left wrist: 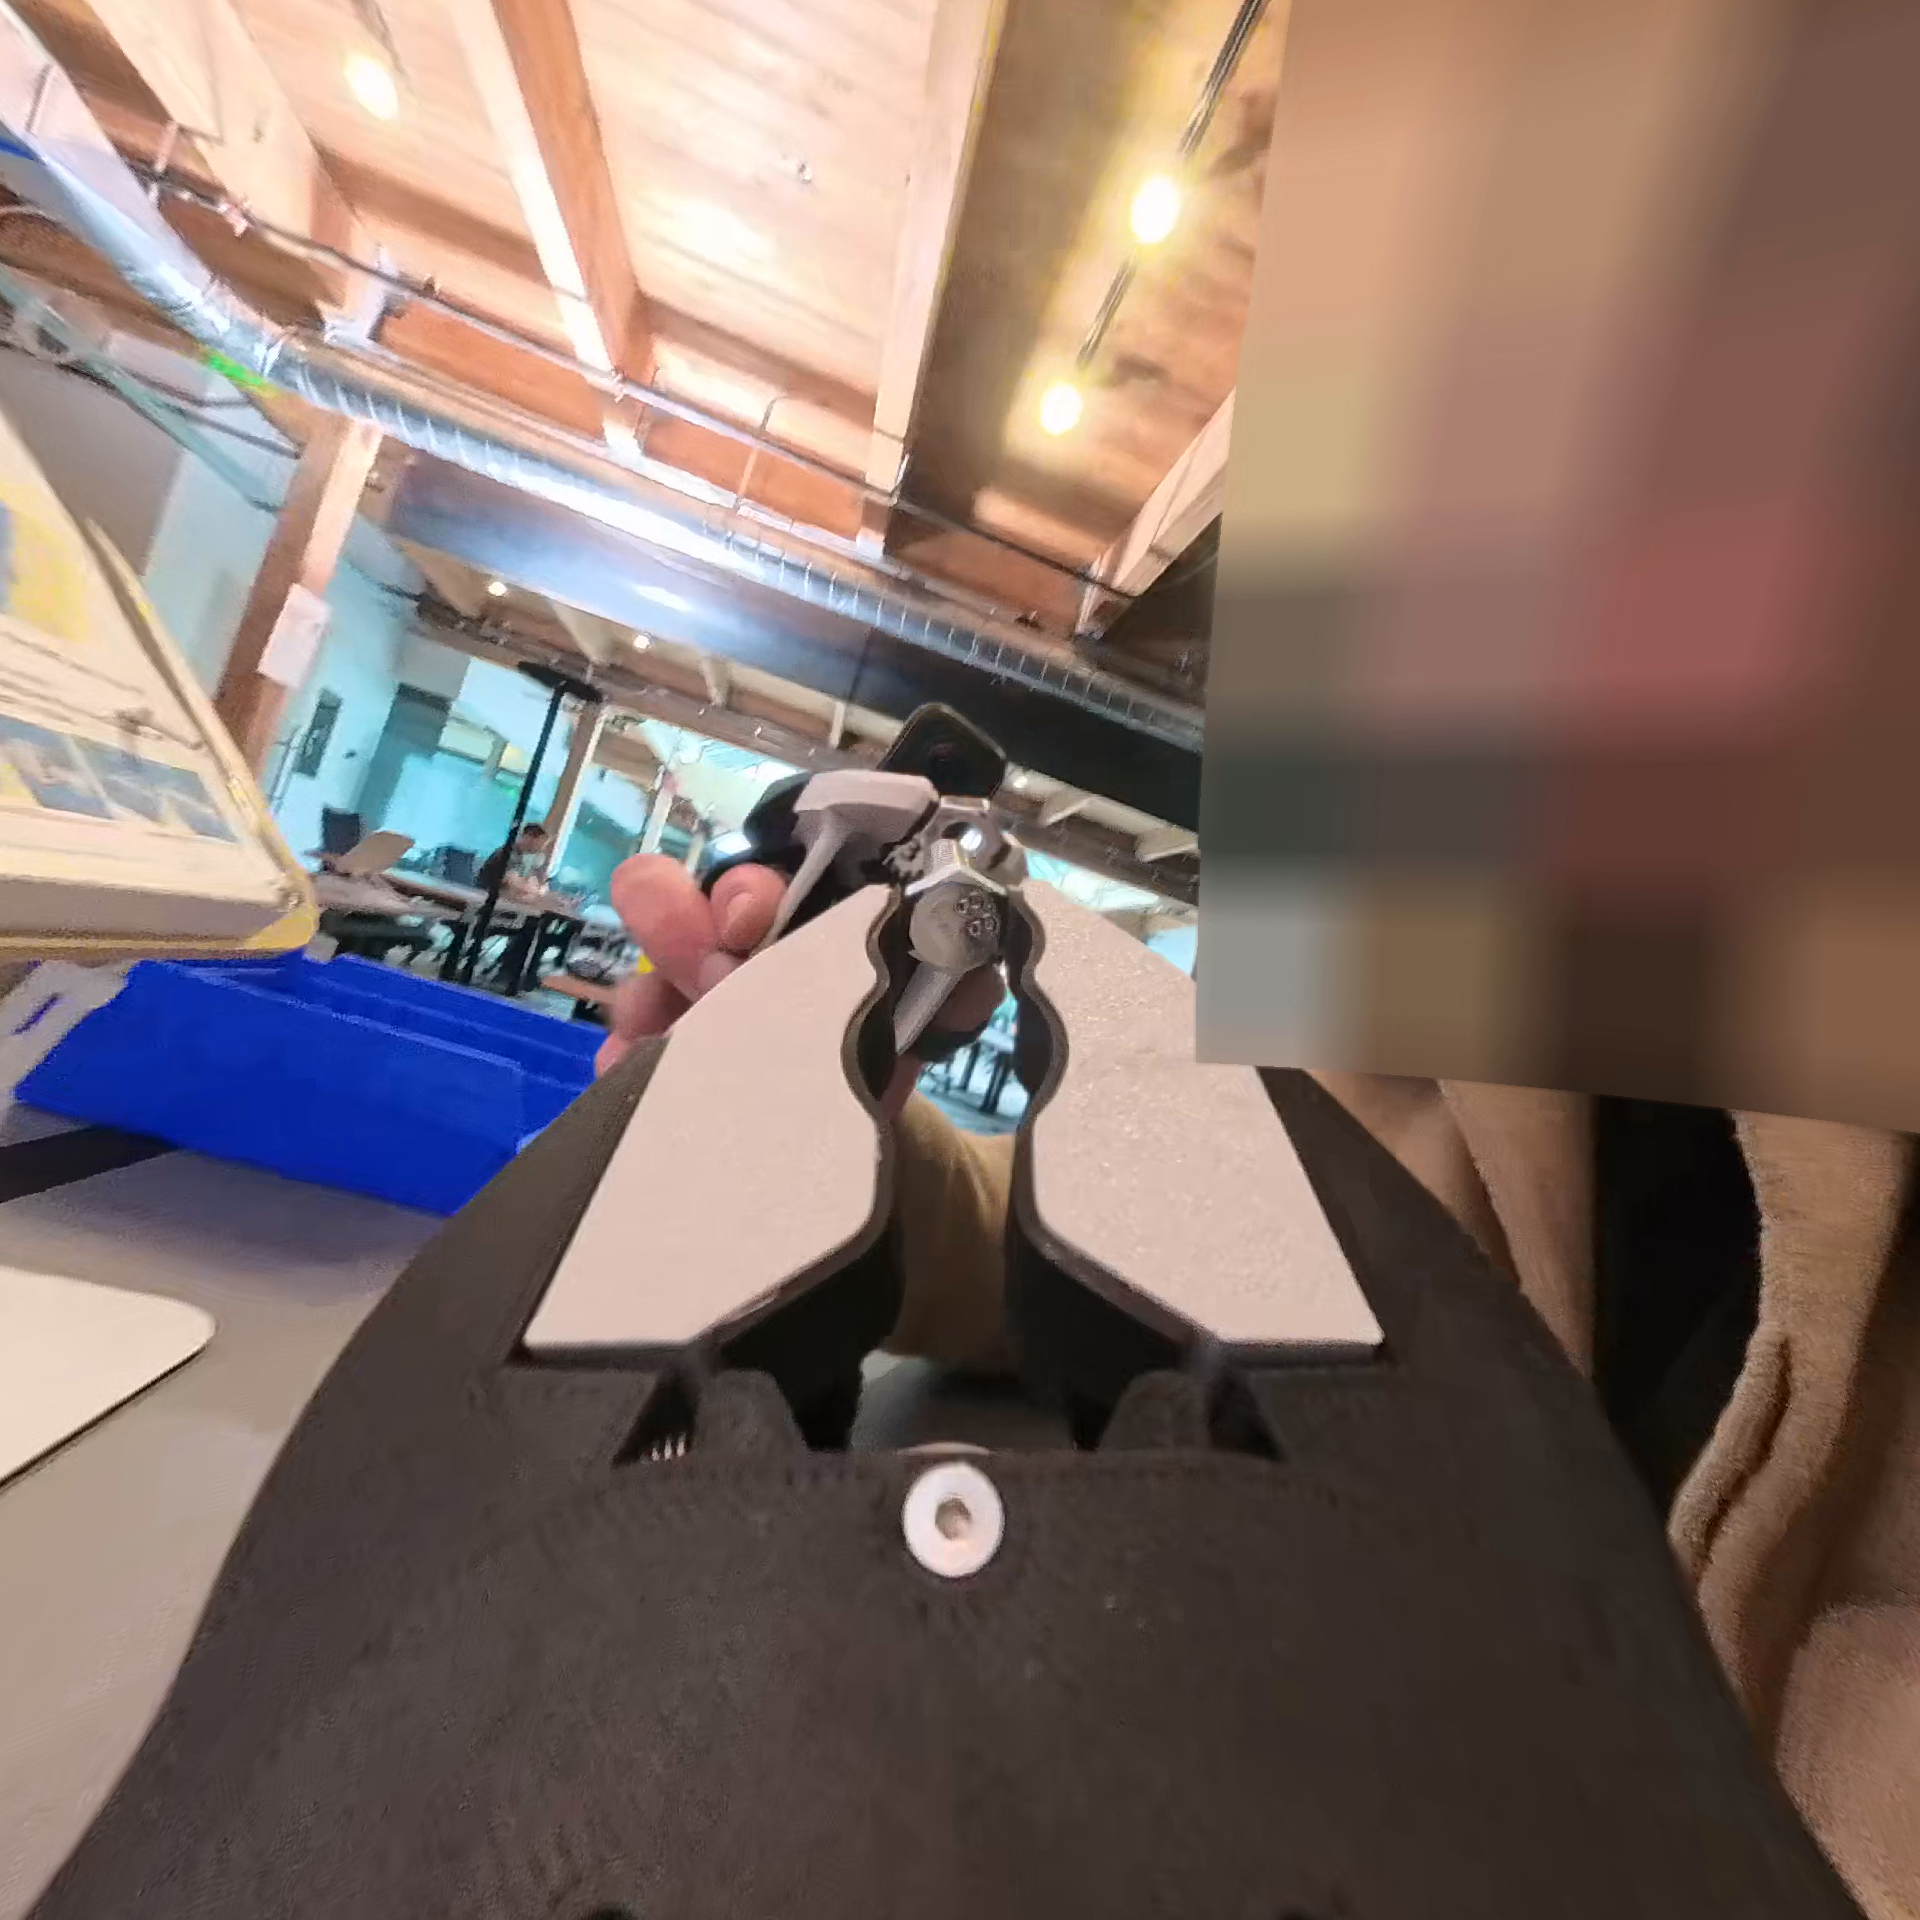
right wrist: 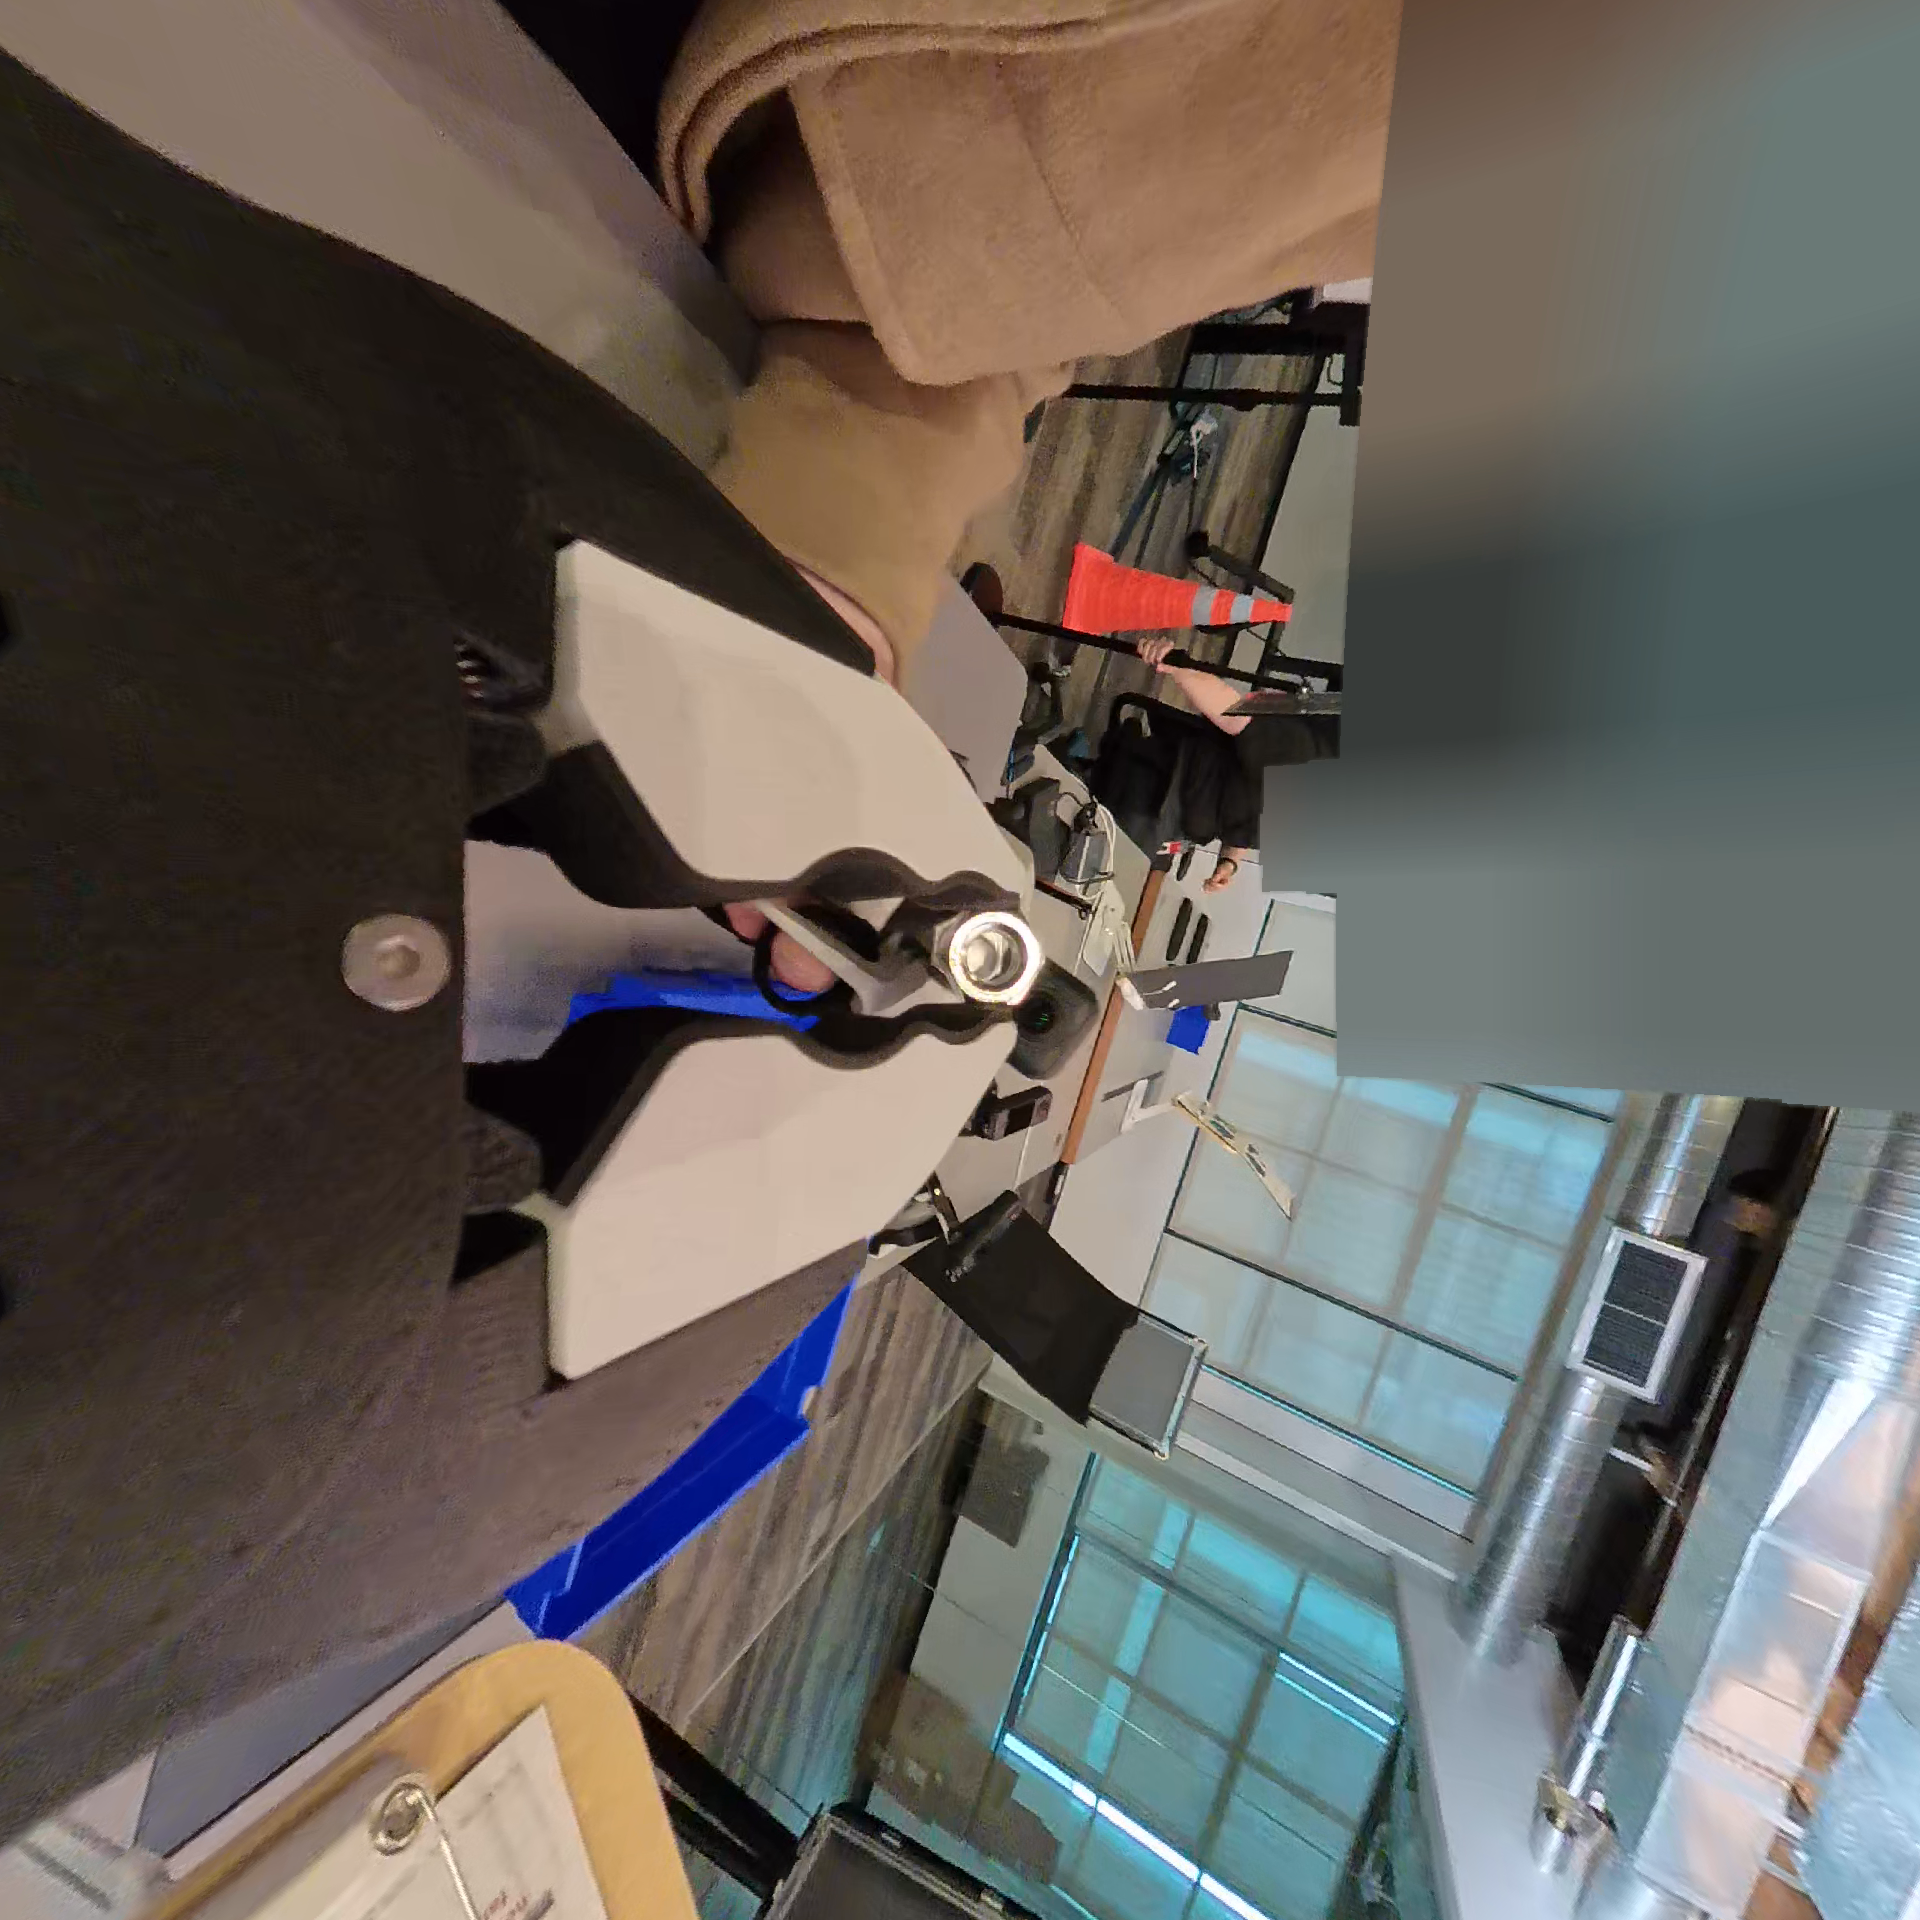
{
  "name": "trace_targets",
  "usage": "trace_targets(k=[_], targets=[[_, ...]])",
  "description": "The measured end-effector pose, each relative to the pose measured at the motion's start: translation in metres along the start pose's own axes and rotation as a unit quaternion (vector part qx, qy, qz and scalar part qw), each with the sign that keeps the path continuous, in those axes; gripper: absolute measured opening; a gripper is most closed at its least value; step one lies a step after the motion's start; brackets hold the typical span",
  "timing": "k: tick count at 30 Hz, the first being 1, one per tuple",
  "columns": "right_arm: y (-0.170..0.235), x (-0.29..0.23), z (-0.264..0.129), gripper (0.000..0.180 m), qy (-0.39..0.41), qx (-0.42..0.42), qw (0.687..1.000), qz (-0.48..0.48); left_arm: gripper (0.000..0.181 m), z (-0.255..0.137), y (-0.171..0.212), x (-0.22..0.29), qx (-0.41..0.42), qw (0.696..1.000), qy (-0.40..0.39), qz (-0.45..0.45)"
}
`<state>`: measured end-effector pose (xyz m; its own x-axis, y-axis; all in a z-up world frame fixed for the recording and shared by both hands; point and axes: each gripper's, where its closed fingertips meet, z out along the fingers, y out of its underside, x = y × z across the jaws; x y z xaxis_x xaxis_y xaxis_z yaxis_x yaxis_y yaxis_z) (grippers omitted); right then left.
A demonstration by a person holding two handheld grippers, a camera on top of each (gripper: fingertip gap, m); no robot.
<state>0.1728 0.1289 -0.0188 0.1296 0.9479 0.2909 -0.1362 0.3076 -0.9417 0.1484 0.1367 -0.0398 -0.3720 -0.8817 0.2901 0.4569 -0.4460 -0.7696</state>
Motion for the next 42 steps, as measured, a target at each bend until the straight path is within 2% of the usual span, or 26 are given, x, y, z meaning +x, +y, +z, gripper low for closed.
trace_targets(k=[7,20,31,42], targets=[[-0.001,-0.004,0.006,0.017,-0.01,0.009,1.0,-0.008,0.017,0.007,-0.002,0.013,0.044,0.997,0.053,-0.028],[0.001,-0.005,0.006,0.017,-0.013,-0.002,1.0,-0.024,0.017,0.008,0.004,0.007,0.036,0.997,0.045,-0.046],[0.007,0.001,0.009,0.017,-0.005,0.043,0.997,0.063,0.017,0.003,-0.001,0.004,0.01,0.999,-0.014,0.048],[0.005,0.005,0.009,0.017,-0.01,0.098,0.985,0.145,0.017,0.006,-0.003,0.004,-0.018,0.985,-0.076,0.153]])
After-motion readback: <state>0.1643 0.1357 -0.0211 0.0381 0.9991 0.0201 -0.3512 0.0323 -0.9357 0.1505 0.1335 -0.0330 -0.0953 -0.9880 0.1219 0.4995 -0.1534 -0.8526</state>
